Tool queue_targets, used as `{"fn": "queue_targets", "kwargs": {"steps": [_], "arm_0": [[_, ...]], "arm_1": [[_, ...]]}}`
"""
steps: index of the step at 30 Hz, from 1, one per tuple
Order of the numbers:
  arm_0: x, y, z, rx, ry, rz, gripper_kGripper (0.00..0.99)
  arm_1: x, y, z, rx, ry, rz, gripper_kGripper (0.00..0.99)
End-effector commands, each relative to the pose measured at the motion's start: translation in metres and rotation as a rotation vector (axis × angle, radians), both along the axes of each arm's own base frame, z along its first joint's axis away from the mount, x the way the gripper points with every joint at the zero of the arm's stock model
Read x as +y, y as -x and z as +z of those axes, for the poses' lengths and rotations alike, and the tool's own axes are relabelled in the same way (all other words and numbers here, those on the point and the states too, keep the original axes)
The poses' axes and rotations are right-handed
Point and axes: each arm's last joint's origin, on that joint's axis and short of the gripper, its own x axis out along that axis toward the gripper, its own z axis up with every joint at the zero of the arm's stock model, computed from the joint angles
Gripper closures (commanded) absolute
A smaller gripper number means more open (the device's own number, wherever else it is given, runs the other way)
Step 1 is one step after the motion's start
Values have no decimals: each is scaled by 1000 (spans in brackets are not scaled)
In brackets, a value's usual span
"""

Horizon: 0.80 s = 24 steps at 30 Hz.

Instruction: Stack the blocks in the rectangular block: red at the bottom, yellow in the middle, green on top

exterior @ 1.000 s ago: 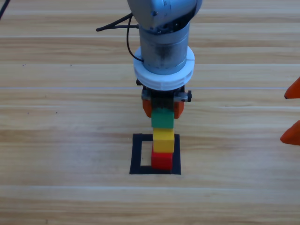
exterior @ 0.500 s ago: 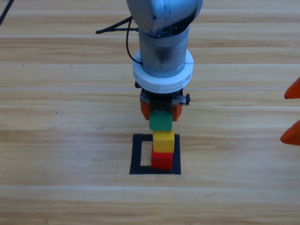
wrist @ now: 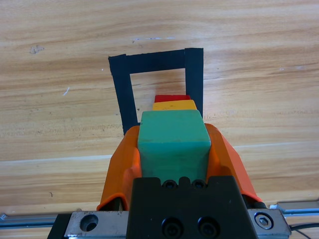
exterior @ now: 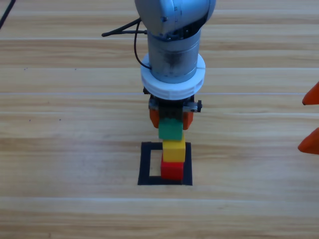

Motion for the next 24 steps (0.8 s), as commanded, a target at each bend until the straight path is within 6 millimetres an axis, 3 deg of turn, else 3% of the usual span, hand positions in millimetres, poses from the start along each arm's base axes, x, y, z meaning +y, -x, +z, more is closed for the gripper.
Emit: {"fn": "queue_targets", "kwargs": {"steps": [1, 24], "arm_0": [[-11, 11, -13, 18, -34, -26, 990], [-12, 16, -14, 16, -47, -26, 990]], "arm_1": [[-5, -2, -8, 20, 5, -19, 4], [-4, -3, -10, 24, 9, -18, 4]]}}
